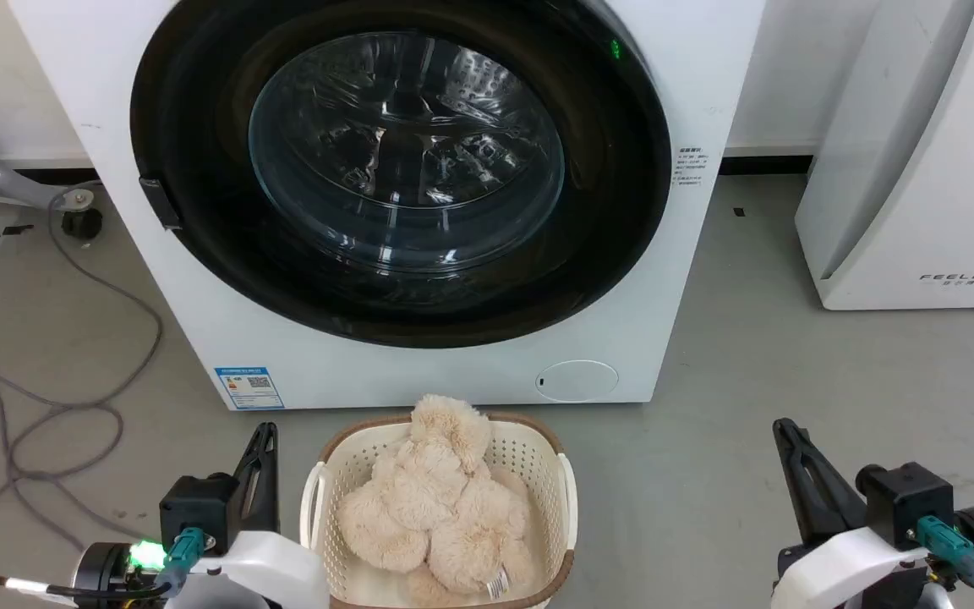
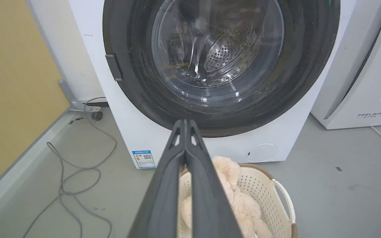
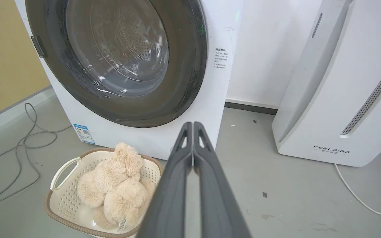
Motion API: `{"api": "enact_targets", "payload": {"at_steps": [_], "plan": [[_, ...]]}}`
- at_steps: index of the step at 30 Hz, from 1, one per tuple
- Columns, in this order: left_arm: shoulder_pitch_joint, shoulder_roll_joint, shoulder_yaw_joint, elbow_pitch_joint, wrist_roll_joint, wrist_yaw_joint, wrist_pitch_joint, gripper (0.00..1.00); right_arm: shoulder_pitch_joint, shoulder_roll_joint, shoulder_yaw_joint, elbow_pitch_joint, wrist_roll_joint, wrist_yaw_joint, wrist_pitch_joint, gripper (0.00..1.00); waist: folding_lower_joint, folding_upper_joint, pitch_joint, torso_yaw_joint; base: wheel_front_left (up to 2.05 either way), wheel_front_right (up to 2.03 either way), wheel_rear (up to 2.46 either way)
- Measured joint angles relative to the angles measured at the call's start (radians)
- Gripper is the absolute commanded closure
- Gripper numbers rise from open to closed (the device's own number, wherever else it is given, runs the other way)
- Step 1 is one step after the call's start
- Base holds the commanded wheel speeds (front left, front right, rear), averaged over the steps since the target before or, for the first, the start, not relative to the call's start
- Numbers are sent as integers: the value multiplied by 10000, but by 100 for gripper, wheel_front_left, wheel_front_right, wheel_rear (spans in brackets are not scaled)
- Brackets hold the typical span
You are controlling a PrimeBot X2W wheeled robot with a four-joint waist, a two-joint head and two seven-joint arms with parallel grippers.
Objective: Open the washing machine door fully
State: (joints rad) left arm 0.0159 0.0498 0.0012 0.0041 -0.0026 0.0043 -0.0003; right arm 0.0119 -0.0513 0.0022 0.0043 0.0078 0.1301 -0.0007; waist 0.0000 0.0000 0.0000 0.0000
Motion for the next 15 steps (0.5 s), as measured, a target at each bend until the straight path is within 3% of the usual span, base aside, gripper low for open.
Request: {"api": "enact_targets", "payload": {"at_steps": [15], "plan": [[0, 0, -2, -2, 0, 0, 0, 100, 0, 0, -4, 0, 0, 0, 0, 100, 0, 0, 0, 0, 0, 0, 0]]}}
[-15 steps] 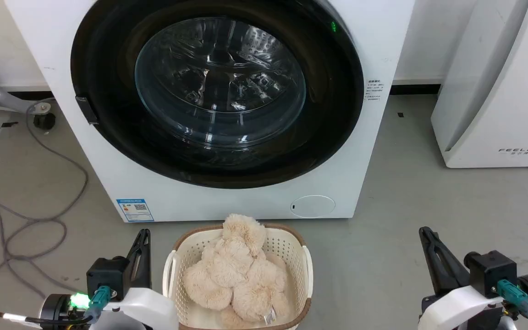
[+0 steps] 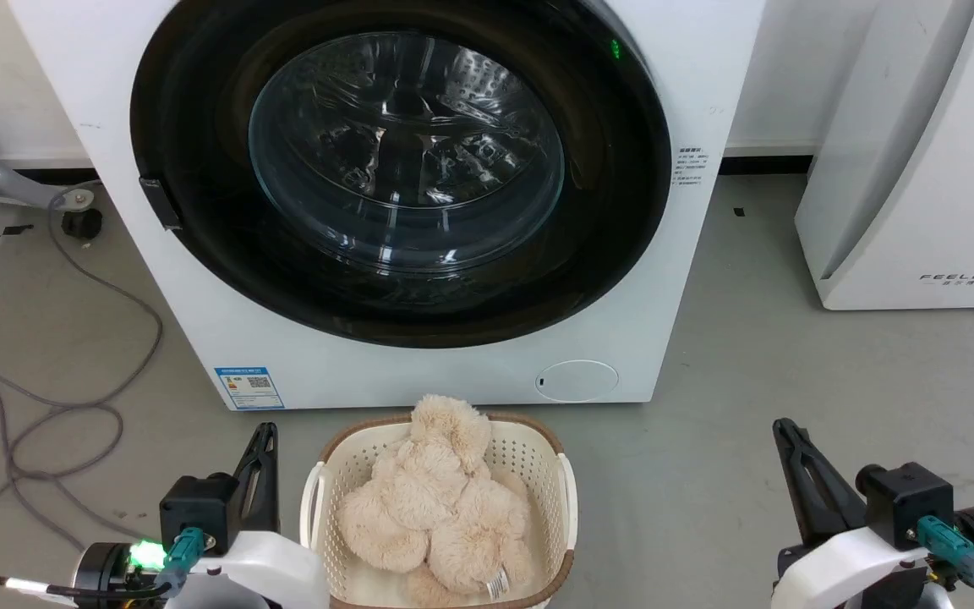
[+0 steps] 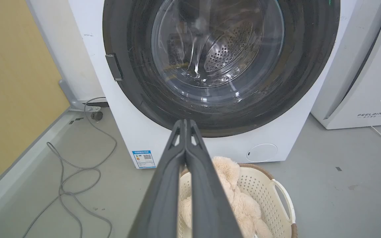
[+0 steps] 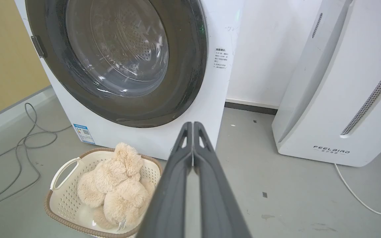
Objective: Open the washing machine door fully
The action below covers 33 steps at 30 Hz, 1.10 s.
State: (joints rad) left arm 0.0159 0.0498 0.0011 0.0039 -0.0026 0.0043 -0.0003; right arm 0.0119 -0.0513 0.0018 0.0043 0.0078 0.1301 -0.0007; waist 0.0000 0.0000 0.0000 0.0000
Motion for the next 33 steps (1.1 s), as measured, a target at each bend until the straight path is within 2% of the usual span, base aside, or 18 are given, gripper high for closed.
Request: {"api": "enact_targets", "payload": {"at_steps": [12, 13, 27, 28, 29, 33], "plan": [[0, 0, 2, 0, 0, 0, 0, 100, 0, 0, 4, 0, 0, 0, 0, 100, 0, 0, 0, 0, 0, 0, 0], [3, 0, 0, 2, -2, 4, 0, 0, 3, 0, 2, 2, 2, 0, 0, 0, 0, 0, 0, 0, 0, 0, 0], [2, -2, -199, 301, -56, 15, -198, 0, 11, 0, -40, 215, 113, 0, -199, 0, 0, 0, 3, -34, 0, 0, 0], [2, -2, -215, 324, -90, 17, -201, 0, 11, 0, -48, 222, 127, 0, -205, 54, 0, 0, 4, -36, 0, 0, 0], [2, -2, -230, 345, -94, 17, -232, 0, 11, 0, -56, 228, 130, 0, -222, 100, 0, 0, 4, -38, 0, 0, 0], [0, -2, -290, 424, -113, 17, -314, 0, 11, 0, -71, 276, 201, 0, -324, 100, 0, 0, 7, -46, 0, 0, 0]]}}
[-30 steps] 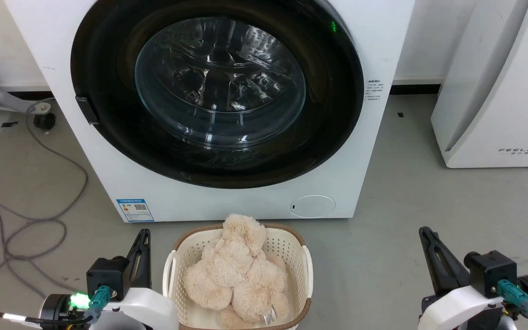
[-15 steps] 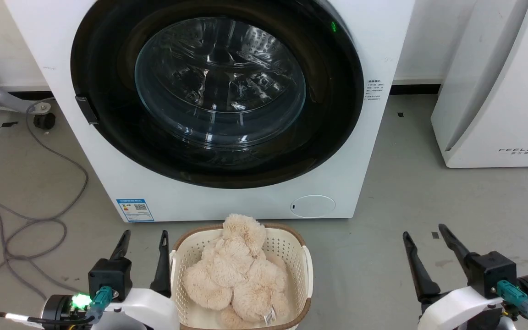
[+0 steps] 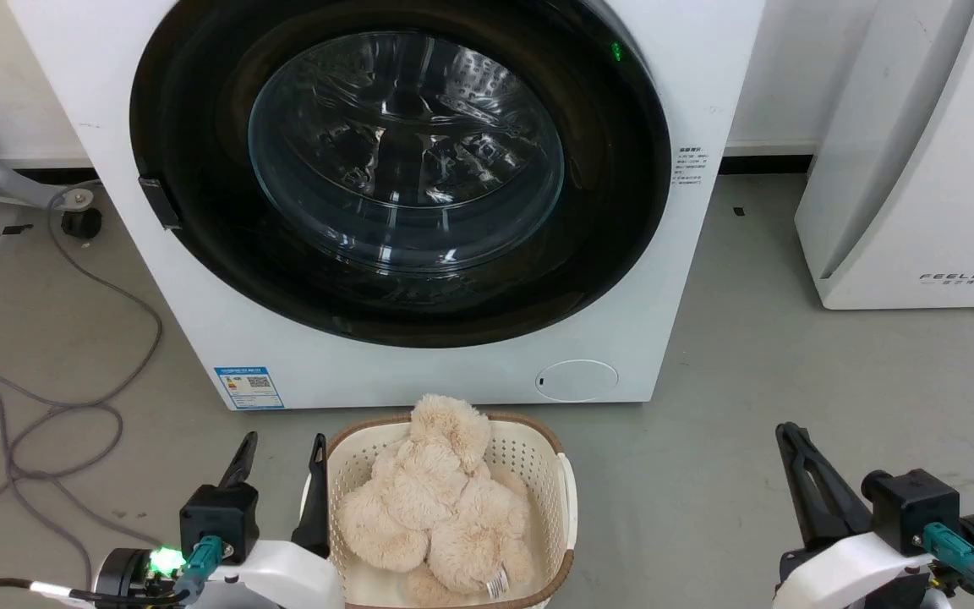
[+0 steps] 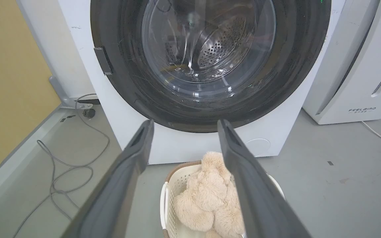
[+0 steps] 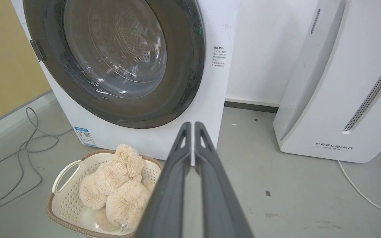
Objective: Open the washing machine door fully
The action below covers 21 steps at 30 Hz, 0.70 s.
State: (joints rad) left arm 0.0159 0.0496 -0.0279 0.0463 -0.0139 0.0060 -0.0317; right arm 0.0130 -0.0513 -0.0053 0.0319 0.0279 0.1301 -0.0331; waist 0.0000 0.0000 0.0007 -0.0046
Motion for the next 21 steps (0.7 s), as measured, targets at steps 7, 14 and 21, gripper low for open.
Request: {"api": "enact_targets", "payload": {"at_steps": [7, 14, 21], "plan": [[-7, -2, -138, 144, -90, 2, -148, 0, 2, 0, -29, 59, 274, 0, -134, 100, 0, 0, 0, -9, 0, 0, 0], [-111, -2, -234, 259, -173, 2, -295, 0, -3, 0, -100, 222, 1812, 0, -272, 100, 0, 0, -21, -10, 0, 0, 0], [-161, -2, -336, 401, -263, 8, -416, 0, -30, 0, -173, 495, 3540, 0, -410, 100, 0, 0, -32, 10, 0, 0, 0]]}}
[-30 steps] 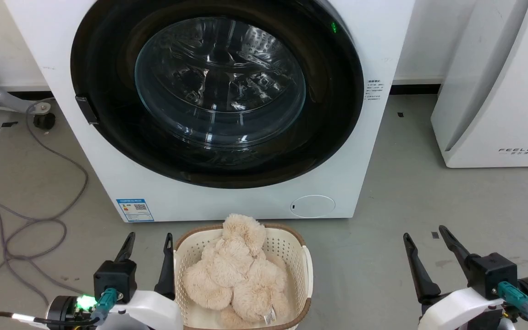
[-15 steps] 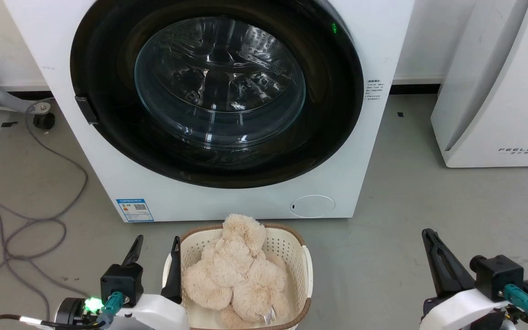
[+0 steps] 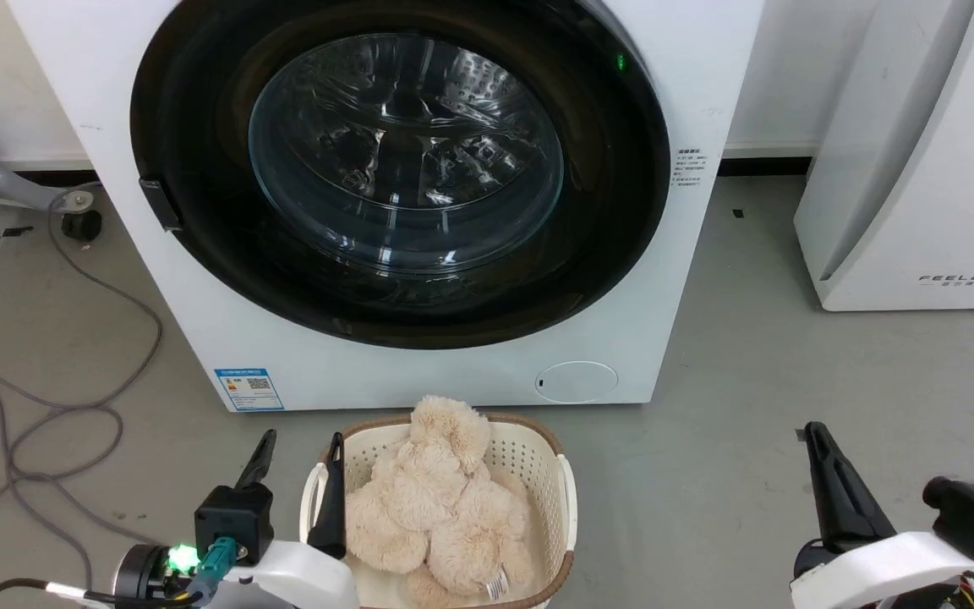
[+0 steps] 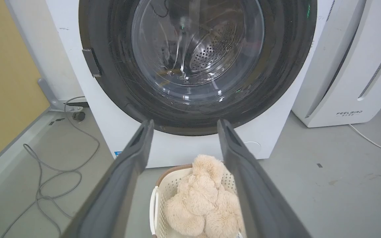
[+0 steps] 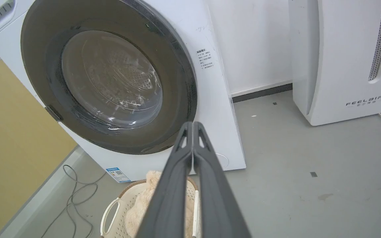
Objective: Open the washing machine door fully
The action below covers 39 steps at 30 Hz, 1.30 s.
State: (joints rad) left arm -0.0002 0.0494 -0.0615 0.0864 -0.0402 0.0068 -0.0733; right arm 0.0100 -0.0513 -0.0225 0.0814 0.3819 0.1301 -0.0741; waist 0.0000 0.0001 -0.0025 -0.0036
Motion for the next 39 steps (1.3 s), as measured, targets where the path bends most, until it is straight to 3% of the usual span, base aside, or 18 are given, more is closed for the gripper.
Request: {"api": "enact_targets", "payload": {"at_steps": [17, 39], "plan": [[-266, -2, -190, 167, -148, 4, -355, 0, -1762, -169, -497, 621, 2982, -2, -73, 100, 0, 0, 295, 16, 0, 0, 0], [-1190, -4, -230, -100, -161, 52, -815, 0, -7061, -1252, -219, 3643, 5405, -2, 1087, 100, 0, 0, 1565, 157, 0, 0, 0]]}}
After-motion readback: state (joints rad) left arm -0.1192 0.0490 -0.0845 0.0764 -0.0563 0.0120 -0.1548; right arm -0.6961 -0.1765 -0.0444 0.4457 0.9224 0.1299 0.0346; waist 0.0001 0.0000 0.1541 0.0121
